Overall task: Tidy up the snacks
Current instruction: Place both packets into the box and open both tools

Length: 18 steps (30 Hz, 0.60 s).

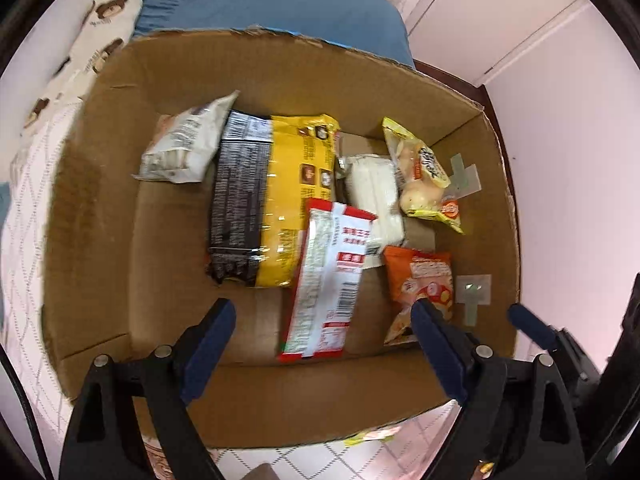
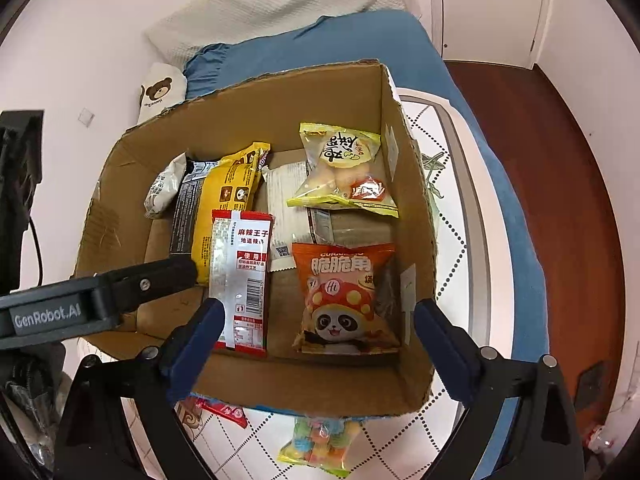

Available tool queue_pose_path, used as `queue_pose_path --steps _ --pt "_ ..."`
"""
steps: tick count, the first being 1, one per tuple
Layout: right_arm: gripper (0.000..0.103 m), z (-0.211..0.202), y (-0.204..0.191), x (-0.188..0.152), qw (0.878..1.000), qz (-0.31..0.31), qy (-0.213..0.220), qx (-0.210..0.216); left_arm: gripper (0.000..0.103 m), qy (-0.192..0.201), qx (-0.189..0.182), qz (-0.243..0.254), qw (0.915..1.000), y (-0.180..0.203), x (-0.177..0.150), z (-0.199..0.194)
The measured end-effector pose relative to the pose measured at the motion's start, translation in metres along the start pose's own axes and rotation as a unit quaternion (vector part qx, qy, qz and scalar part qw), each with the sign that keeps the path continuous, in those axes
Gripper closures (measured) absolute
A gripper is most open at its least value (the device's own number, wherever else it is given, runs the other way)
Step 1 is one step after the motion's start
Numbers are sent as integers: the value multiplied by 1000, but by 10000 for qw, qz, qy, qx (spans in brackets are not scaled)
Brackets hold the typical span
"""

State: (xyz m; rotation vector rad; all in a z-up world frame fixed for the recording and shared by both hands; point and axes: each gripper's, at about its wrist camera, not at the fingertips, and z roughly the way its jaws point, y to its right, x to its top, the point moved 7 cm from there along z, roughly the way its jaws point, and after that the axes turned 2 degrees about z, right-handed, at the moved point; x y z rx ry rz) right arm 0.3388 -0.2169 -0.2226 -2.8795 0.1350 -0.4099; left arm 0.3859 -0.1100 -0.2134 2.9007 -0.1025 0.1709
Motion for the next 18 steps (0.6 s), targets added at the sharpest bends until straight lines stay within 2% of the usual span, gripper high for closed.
queue_pose_path --steps 5,18 --pt "6 -12 -3 -6 9996 -206 150 -150 13 525 446 151 9975 -9 -11 -19" --pt "6 -70 -14 -15 9947 -400 884 -327 13 1659 934 408 9809 -10 -37 -78"
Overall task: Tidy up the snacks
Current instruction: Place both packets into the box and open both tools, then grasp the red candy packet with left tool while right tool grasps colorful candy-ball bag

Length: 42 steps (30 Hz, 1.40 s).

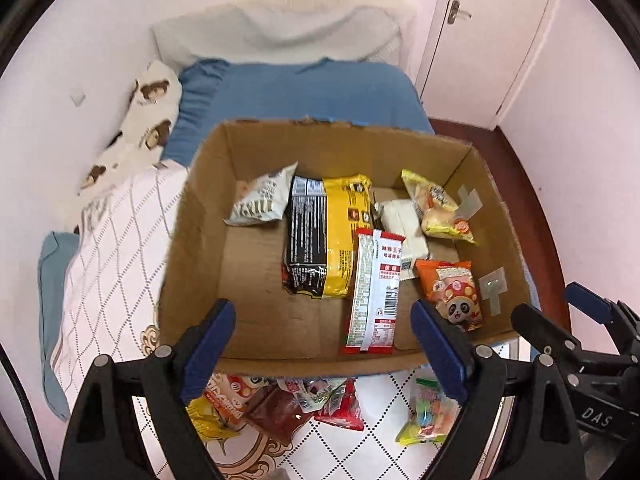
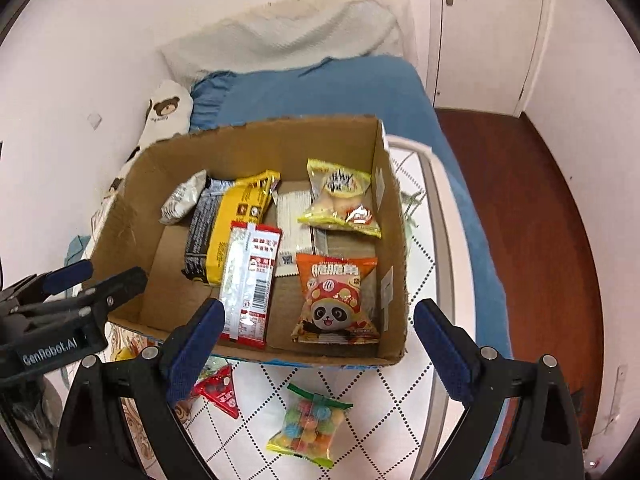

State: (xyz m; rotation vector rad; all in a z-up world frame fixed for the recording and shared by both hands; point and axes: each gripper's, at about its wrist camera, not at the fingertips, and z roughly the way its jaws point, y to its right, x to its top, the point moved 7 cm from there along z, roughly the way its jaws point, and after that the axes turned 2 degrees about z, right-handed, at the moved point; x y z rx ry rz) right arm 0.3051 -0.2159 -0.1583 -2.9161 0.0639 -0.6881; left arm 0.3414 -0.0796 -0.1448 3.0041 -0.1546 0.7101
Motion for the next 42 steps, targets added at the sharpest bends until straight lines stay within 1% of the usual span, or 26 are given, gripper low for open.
queue_pose_path --steps 7,11,13,15,17,18,21,22,23,24,25,26,29,33,34,35,36,37,39,42 --pt "6 -37 -10 -5 9992 -83 397 -28 13 386 -26 22 9992 3 -6 -36" --pt "6 -61 -14 -8 9978 -80 664 -10 13 631 71 15 9980 3 -9 -52" --pt "6 -69 -15 -11 9973 -42 738 42 13 668 90 7 9977 2 -14 -55" --pt "6 -71 -15 -17 9973 -15 724 88 13 644 104 -23 9979 1 -20 -53" --pt "6 -66 -14 -27 9979 32 617 183 13 516 110 -7 9986 0 -34 -45" --pt "6 -59 -13 -35 9985 55 497 227 13 417 151 3 9990 -2 -42 -39" --pt "6 -30 -8 -64 9991 172 78 372 13 116 222 -20 9997 -7 -68 -18" --pt "7 -15 -5 -77 9990 226 -127 368 13 -72 222 -36 9997 -9 -79 -6" --pt "12 1 -2 -90 9983 280 -332 377 13 -275 213 -49 9994 -10 -89 6" --pt "32 14 0 -100 9976 294 -500 386 13 -429 211 -43 9988 -11 -97 16" --pt "40 28 2 -110 9962 345 -687 401 13 -550 204 -10 9983 -10 -103 25" --pt "40 38 4 -117 9949 435 -797 432 13 -610 211 22 9979 -10 -107 34" --pt "40 66 12 -140 9912 692 -1031 469 13 -990 93 146 9949 -2 -120 65" --pt "39 82 19 -154 9869 967 -1187 516 14 -1345 -71 162 9908 9 -126 98" --pt "38 85 20 -156 9865 990 -1209 496 15 -1411 -110 151 9898 12 -127 106" --pt "38 87 21 -159 9863 995 -1227 475 26 -1428 -165 161 9895 16 -127 115" --pt "37 92 22 -161 9860 1011 -1246 456 42 -1451 -175 165 9891 17 -128 121" --pt "37 95 22 -162 9858 1005 -1277 434 43 -1540 -160 132 9879 18 -130 130" --pt "36 103 21 -166 9841 1067 -1336 492 44 -1457 -162 53 9892 19 -132 134" --pt "37 109 17 -167 9847 998 -1353 449 53 -1473 -223 22 9888 20 -138 131"
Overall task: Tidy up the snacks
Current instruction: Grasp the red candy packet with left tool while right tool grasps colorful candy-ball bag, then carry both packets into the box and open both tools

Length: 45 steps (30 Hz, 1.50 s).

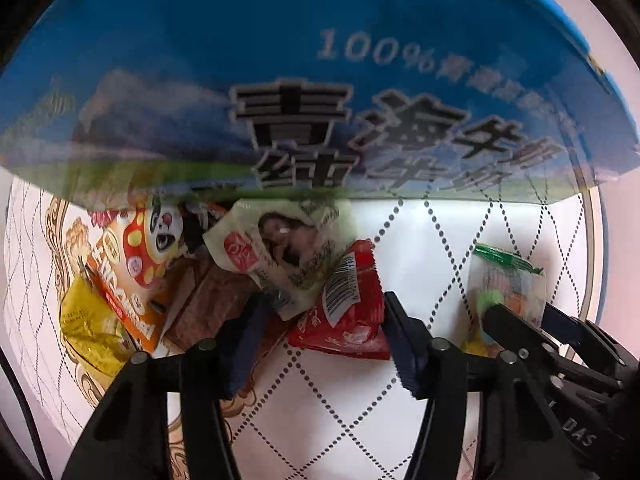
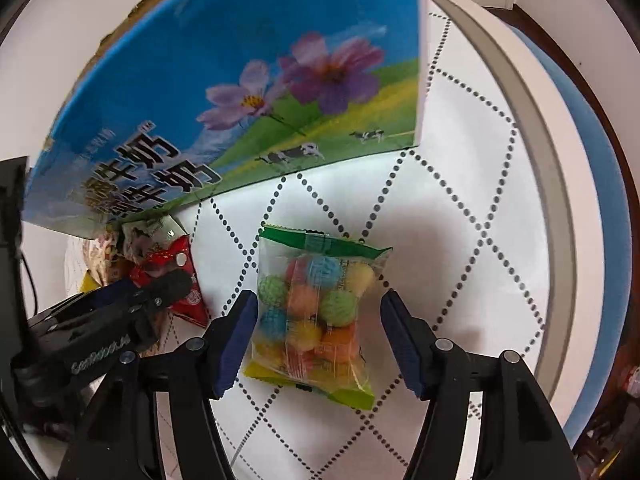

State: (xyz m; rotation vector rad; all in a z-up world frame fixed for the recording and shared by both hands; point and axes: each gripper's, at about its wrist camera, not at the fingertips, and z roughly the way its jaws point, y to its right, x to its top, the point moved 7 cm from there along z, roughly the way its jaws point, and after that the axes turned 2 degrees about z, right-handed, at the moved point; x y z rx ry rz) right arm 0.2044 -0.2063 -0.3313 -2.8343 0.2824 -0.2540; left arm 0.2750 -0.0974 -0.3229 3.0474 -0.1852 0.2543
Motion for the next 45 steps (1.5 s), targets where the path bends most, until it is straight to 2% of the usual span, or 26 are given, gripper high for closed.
queue_pose_path --steps 1,3,10,13,16,22,26,32,36,38,41,45 --pt "43 1 -3 -2 10000 -59 2 8 55 -28 -53 -64 10000 -1 -3 -1" --pt "44 2 -12 -7 9996 -271 23 -111 64 -98 -165 -151 9997 -2 -11 -4" --pt "45 -1 -18 -52 9966 -763 -259 -186 64 -363 -394 -74 9985 5 -51 -6" --pt "45 -1 -15 -64 9963 -777 -315 -199 63 -453 -434 -60 9980 7 -54 3" --pt "44 2 -10 -67 9972 -649 -341 -149 62 -629 -399 -40 9972 8 -55 14" --pt "45 12 -12 -68 9966 -710 -393 -147 65 -574 -446 -143 9973 5 -64 10" --pt "47 5 -19 -69 9955 -884 -231 -244 65 -482 -494 -185 9974 -2 -67 -5" --pt "48 -5 -45 -70 9963 -835 -145 144 65 -200 -616 -166 9978 -5 -62 -48" --pt "48 -31 -65 -61 9951 -771 -42 611 65 30 -775 -129 9969 -9 -53 -88" --pt "48 -48 -78 -52 9928 -722 -7 958 65 195 -841 -143 9962 -14 -39 -105" --pt "48 -72 -96 -35 9889 -792 181 1241 65 515 -903 -142 9945 -22 -12 -138" --pt "48 -105 -133 2 9813 -955 545 1580 65 778 -757 -26 9941 -36 31 -173"
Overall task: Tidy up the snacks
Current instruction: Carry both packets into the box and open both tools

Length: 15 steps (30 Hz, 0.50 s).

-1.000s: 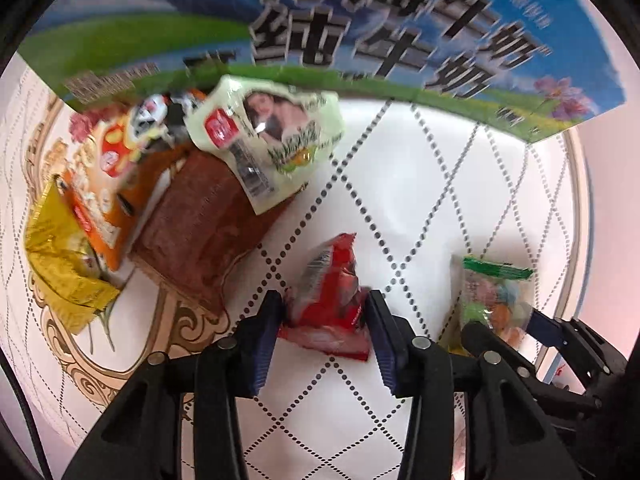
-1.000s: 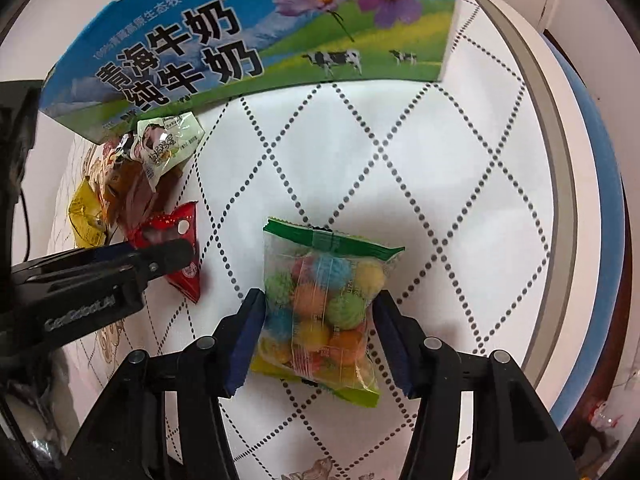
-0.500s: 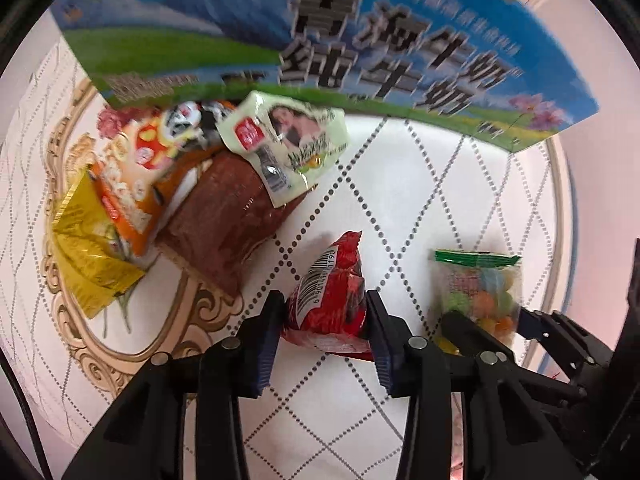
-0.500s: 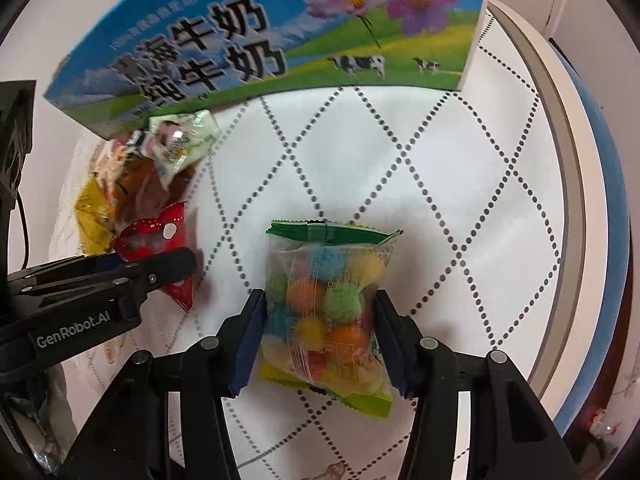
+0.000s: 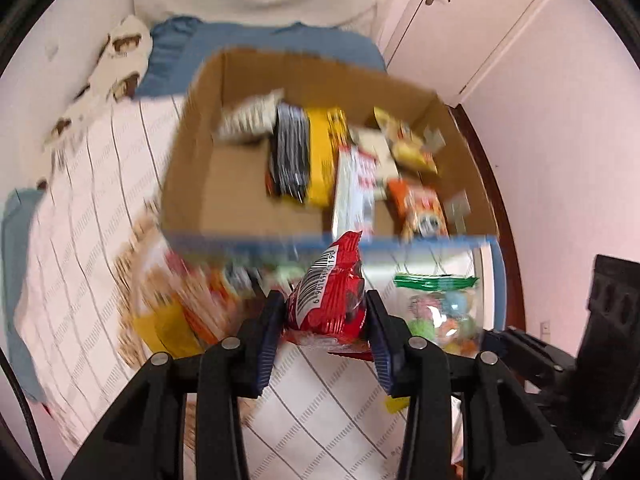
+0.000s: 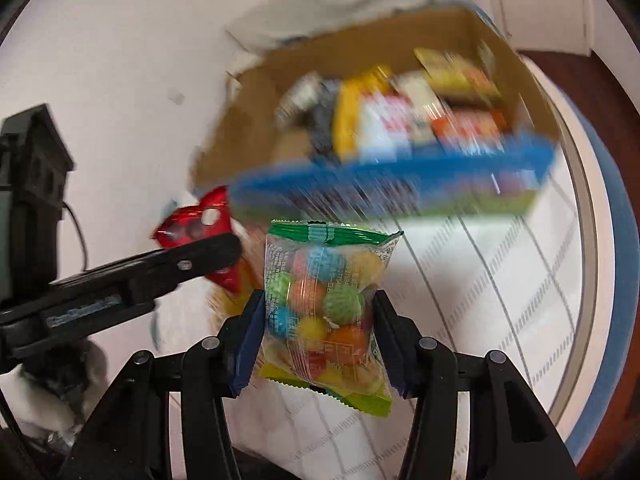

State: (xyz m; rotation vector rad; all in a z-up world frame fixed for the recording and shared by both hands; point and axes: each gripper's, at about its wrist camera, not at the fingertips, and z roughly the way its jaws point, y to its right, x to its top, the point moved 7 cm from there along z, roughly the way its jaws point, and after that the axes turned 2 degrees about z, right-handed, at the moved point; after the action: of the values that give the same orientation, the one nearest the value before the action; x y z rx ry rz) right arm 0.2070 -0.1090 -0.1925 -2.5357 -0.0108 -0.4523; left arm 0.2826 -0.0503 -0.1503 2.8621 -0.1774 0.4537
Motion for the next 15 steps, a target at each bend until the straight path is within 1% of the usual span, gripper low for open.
queue_pose_path --steps 1,4,6,8,10,12,15 --pt "48 -3 -4 11 9999 -28 94 26 65 47 58 36 10000 -4 13 -4" --pt "48 -3 -13 50 9994 -107 340 -21 65 23 303 143 9994 -19 53 6" --pt "48 6 -16 76 9993 -47 359 -6 65 -108 425 214 9988 -29 69 16" --pt "48 16 -16 92 9994 5 351 -28 65 -300 543 268 9977 -41 89 28" --pt "48 34 -11 108 9996 151 254 -38 65 -480 717 337 9957 -49 97 43" --pt "48 50 -6 115 9997 231 102 -51 65 -702 746 358 9941 -55 101 58" --pt "48 73 1 120 9994 312 -83 -133 64 -968 901 369 9905 -63 102 79"
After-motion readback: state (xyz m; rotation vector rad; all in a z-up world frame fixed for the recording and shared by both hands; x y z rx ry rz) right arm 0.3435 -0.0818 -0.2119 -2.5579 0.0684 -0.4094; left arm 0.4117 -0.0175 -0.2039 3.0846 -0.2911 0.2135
